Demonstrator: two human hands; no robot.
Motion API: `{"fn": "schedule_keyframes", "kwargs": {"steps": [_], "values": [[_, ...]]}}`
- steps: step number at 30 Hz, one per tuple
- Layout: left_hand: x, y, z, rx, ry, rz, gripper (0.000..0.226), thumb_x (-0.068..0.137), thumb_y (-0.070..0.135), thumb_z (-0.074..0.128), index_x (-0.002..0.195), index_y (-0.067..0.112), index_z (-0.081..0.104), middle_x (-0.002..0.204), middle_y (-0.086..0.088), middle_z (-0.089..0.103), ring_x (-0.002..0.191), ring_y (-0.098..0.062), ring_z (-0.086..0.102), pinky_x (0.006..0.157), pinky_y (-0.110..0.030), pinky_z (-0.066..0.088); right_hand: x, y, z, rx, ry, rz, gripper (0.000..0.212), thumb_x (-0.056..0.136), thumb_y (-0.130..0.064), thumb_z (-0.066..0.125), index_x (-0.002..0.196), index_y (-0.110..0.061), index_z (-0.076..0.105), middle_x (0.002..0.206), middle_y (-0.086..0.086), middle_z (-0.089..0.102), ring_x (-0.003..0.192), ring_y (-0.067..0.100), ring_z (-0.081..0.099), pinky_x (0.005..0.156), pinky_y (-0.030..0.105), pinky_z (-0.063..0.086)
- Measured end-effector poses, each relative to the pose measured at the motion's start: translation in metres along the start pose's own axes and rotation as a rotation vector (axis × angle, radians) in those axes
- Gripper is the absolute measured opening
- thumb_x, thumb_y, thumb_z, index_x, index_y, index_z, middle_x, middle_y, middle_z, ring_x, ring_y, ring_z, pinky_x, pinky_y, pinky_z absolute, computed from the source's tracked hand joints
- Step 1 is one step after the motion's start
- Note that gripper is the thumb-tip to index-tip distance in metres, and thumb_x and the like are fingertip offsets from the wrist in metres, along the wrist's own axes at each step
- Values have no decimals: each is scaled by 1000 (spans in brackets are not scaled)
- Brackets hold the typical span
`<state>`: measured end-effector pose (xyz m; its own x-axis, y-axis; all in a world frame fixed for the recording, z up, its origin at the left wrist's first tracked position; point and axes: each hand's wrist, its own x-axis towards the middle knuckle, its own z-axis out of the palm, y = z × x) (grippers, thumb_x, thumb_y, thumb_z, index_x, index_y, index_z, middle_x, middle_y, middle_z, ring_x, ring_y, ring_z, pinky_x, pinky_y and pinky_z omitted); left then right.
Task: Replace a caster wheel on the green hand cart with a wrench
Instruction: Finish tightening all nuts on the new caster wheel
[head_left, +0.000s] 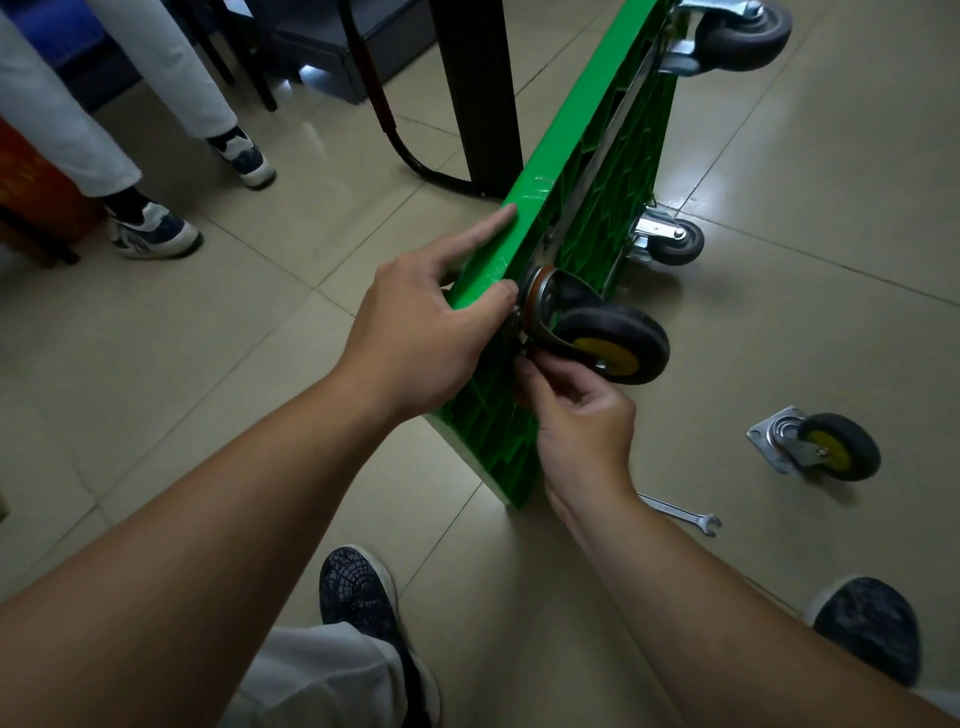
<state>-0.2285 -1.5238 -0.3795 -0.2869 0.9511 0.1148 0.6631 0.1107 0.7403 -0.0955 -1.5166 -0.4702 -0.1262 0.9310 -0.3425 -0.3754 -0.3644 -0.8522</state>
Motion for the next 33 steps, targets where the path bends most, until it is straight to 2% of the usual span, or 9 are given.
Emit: {"fn": "schedule_keyframes", "kwargs": {"steps": [3, 6, 9, 15, 18, 21, 26, 30, 33], "values": [[0, -1, 0, 6, -3, 1, 56, 91, 43, 61, 145, 53, 48, 142, 22, 56, 102, 14, 53, 86, -12, 47, 0, -1, 2, -24, 8, -25, 10, 87, -4, 74, 96, -8, 75, 83, -1, 78, 83, 12, 75, 80, 20, 57], [0, 0, 0, -5, 0, -2, 57, 90, 44, 61, 144, 53, 49, 141, 20, 57, 102, 11, 54, 88, -16, 48, -1, -1, 3, -23, 21, -46, 10, 86, -2, 74, 93, -9, 74, 81, -2, 77, 81, 10, 74, 76, 17, 55], [0, -1, 0, -13, -1, 0, 56, 89, 45, 60, 144, 53, 49, 141, 20, 57, 100, 13, 54, 87, -14, 47, 0, -2, 2, -71, 16, -69, 8, 87, -4, 74, 94, -9, 74, 81, -3, 77, 80, 9, 74, 75, 16, 55], [0, -1, 0, -5, -2, 2, 57, 89, 45, 59, 145, 53, 48, 144, 18, 56, 95, 15, 52, 83, -9, 45, 3, 1, 2, -164, 47, -37, 8, 87, -15, 76, 90, -8, 75, 82, 3, 77, 80, 13, 74, 83, 31, 60], [0, -1, 0, -9, 0, 2, 57, 89, 45, 59, 145, 52, 49, 145, 19, 55, 100, 17, 50, 84, -10, 45, 3, -1, 8, -13, 67, 74, 5, 87, -10, 75, 92, -9, 74, 88, 4, 78, 86, 15, 75, 90, 35, 58], [0, -1, 0, -2, 3, 7, 58, 89, 46, 59, 145, 51, 49, 147, 19, 54, 107, 15, 49, 86, -11, 43, 2, -1, 16, 230, 96, 156, 12, 86, -3, 74, 97, -7, 72, 97, 11, 77, 97, 24, 74, 97, 43, 55], [0, -1, 0, -26, 6, 7, 57, 90, 43, 61, 145, 49, 51, 147, 18, 54, 114, 9, 54, 92, -14, 45, -2, 1, 12, 90, 102, 16, 10, 85, 0, 75, 92, -5, 72, 82, 4, 77, 78, 11, 73, 80, 23, 58], [0, -1, 0, -12, 3, 16, 55, 92, 40, 63, 145, 49, 50, 145, 19, 55, 105, 17, 52, 89, -12, 46, -4, 1, 3, -15, 41, -68, 11, 86, 1, 74, 92, -7, 73, 80, -1, 77, 79, 10, 74, 76, 17, 56], [0, -1, 0, -13, 0, 13, 55, 93, 41, 62, 146, 50, 49, 146, 19, 53, 104, 19, 50, 88, -13, 46, -2, 1, 0, -55, 25, -86, 10, 86, 0, 74, 93, -8, 74, 80, 0, 77, 80, 11, 74, 77, 19, 57]]}}
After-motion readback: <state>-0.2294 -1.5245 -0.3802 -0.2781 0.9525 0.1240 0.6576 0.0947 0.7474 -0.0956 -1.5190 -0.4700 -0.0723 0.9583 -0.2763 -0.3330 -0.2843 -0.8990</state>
